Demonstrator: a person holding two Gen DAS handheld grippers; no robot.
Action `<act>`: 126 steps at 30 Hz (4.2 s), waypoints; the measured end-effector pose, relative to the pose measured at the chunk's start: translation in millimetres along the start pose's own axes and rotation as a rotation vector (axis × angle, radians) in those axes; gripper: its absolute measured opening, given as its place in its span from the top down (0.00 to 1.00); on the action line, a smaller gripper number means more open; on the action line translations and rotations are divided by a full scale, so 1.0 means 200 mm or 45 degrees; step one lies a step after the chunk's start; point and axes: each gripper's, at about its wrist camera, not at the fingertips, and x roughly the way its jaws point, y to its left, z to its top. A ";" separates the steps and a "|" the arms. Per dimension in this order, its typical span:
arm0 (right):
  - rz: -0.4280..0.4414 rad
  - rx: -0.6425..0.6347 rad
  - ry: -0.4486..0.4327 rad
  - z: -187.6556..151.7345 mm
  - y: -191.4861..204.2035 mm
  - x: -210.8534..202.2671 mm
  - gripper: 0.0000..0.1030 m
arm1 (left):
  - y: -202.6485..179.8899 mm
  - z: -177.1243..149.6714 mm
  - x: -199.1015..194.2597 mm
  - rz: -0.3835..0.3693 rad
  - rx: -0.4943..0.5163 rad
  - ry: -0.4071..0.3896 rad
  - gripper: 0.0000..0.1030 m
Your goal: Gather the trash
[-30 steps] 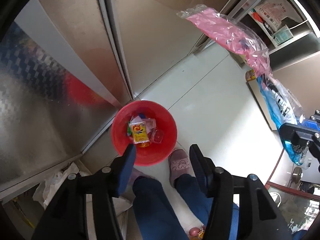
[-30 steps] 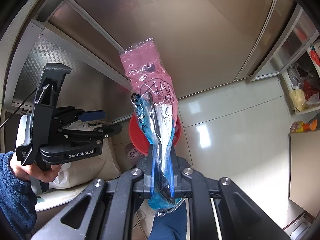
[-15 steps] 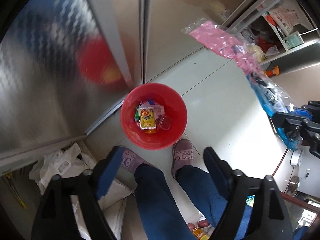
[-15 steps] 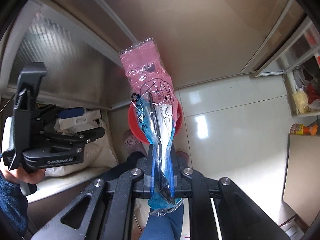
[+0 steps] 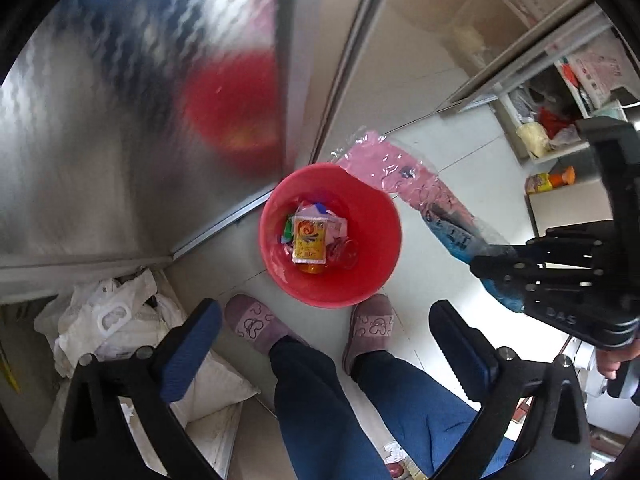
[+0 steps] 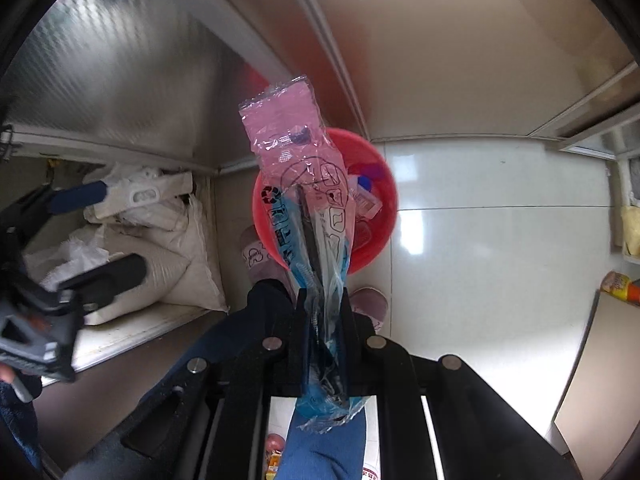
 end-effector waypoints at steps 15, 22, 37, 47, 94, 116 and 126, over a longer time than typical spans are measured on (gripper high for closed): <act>0.012 -0.089 0.015 0.07 0.08 0.17 0.51 | 0.06 -0.06 0.08 0.037 -0.069 0.028 0.00; 0.013 -0.129 -0.007 0.05 0.13 0.06 0.37 | 0.05 -0.05 -0.05 0.037 -0.079 0.018 0.00; -0.031 -0.118 -0.270 -0.13 0.30 -0.92 0.07 | -0.11 -0.02 -0.90 0.028 0.010 -0.134 0.00; -0.071 -0.182 -0.468 -0.15 0.47 -1.48 0.00 | -0.08 0.03 -1.46 0.074 -0.006 -0.310 0.00; -0.148 -0.265 -0.559 1.16 1.36 -1.81 0.00 | 1.95 1.08 -1.97 0.178 0.405 -0.312 0.12; -0.190 -0.106 -0.486 1.17 1.35 -1.73 0.00 | 1.99 1.25 -1.83 0.026 0.676 -0.278 0.47; -0.187 -0.078 -0.499 1.15 1.31 -1.76 0.00 | 1.87 1.24 -1.82 0.009 0.827 -0.244 0.57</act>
